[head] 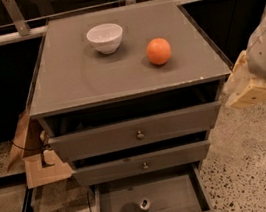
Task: Pick redbull can from bottom drawer and place on counter
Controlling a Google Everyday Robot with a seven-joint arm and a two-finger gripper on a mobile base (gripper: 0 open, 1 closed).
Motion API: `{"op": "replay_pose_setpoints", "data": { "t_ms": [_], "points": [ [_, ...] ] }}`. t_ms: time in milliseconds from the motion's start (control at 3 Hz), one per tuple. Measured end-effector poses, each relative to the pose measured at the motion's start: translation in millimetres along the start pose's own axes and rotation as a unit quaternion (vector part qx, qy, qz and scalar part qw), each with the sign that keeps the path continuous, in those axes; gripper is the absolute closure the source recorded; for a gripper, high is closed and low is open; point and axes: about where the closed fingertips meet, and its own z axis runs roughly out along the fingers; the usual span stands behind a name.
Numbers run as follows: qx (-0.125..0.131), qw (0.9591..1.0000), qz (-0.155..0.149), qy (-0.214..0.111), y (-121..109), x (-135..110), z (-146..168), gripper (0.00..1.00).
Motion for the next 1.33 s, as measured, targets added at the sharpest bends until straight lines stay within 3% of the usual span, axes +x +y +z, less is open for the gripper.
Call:
{"op": "replay_pose_setpoints", "data": {
  "t_ms": [333, 667, 1000, 1333],
  "points": [
    [-0.026, 0.9986, 0.023, -0.041, 28, 14, 48, 0.85],
    [-0.028, 0.9982, 0.029, -0.044, 33, 15, 55, 1.00],
    [-0.028, 0.9982, 0.028, -0.044, 33, 15, 55, 1.00],
    [-0.044, 0.9973, 0.030, -0.051, 39, 21, 74, 1.00]
  ]
}}
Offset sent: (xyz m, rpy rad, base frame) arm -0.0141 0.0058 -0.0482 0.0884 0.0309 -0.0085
